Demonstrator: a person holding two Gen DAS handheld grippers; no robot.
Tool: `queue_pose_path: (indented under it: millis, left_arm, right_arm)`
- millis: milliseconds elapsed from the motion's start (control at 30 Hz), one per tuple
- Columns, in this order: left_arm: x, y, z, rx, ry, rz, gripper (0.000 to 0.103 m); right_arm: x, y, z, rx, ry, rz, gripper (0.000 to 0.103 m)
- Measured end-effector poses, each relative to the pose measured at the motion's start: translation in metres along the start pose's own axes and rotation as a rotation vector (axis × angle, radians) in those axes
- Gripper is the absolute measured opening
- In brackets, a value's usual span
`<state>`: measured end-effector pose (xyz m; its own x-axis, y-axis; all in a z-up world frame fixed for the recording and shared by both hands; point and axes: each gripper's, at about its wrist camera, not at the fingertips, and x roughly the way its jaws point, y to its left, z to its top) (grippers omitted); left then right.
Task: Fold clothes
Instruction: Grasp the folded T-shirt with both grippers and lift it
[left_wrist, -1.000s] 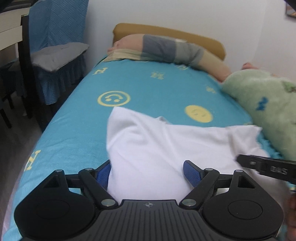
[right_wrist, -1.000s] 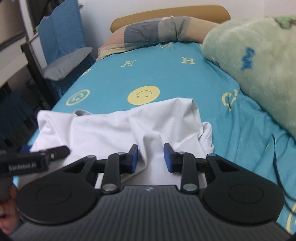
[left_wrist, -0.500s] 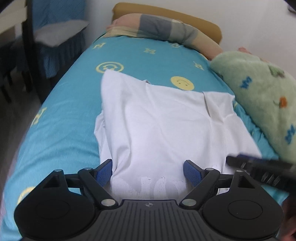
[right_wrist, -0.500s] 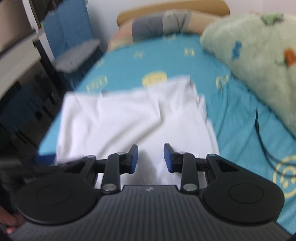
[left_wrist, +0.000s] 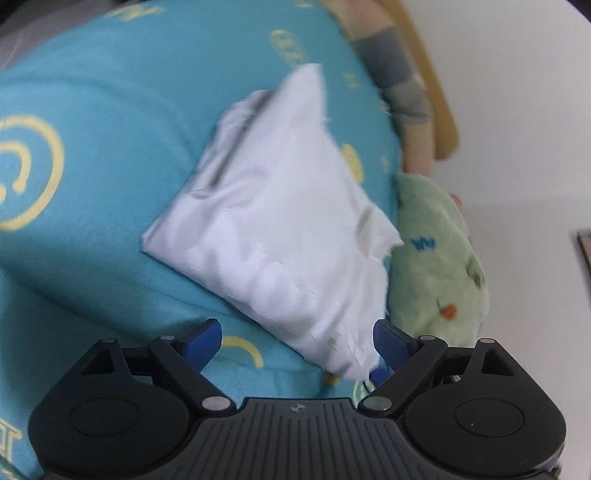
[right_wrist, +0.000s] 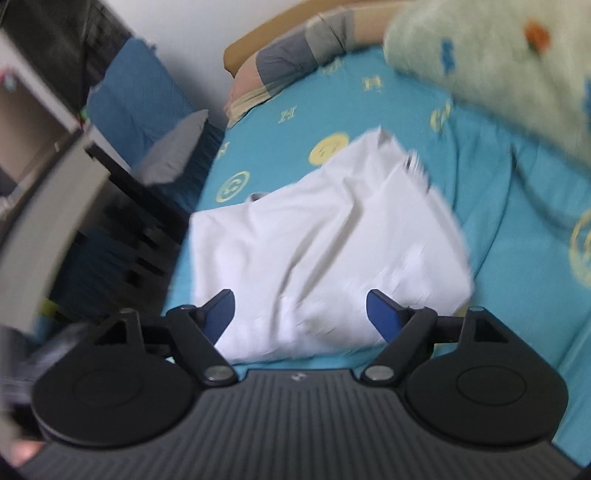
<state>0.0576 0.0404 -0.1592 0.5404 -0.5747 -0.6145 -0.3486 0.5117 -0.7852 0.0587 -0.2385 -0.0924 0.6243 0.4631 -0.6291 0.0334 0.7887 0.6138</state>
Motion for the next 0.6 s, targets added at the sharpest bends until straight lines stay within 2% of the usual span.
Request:
queue_pose_path:
  millis: [100, 167, 200, 267, 333, 367, 433, 500, 600]
  left_arm:
    - [0.01, 0.012, 0.013, -0.071, -0.033, -0.005, 0.083]
    - [0.013, 0.011, 0.015, -0.076, -0.052, -0.01, 0.082]
    - [0.014, 0.011, 0.017, -0.078, -0.062, -0.013, 0.078]
    - [0.014, 0.009, 0.017, -0.069, -0.084, 0.002, 0.062]
    - [0.01, 0.006, 0.015, -0.051, -0.109, 0.037, 0.033]
    - [0.008, 0.005, 0.014, -0.045, -0.118, 0.036, 0.03]
    - [0.004, 0.002, 0.012, -0.032, -0.137, 0.033, 0.017]
    - [-0.001, 0.0, 0.013, -0.05, -0.159, -0.032, 0.015]
    - [-0.01, -0.002, 0.015, -0.068, -0.186, -0.115, 0.014]
  right_arm:
    - [0.006, -0.008, -0.003, 0.128, 0.039, 0.083, 0.081]
    - [0.012, -0.012, -0.005, 0.188, 0.057, 0.121, 0.081]
    - [0.015, -0.015, -0.006, 0.22, 0.066, 0.14, 0.081]
    - [0.024, -0.021, -0.009, 0.3, 0.1, 0.185, 0.081]
    - [0.034, -0.027, -0.014, 0.376, 0.142, 0.223, 0.081]
    - [0.038, -0.028, -0.017, 0.404, 0.159, 0.235, 0.081]
    - [0.046, -0.03, -0.023, 0.458, 0.194, 0.259, 0.081]
    - [0.053, -0.032, -0.029, 0.513, 0.229, 0.283, 0.081]
    - [0.051, -0.045, -0.028, 0.593, 0.162, 0.249, 0.08]
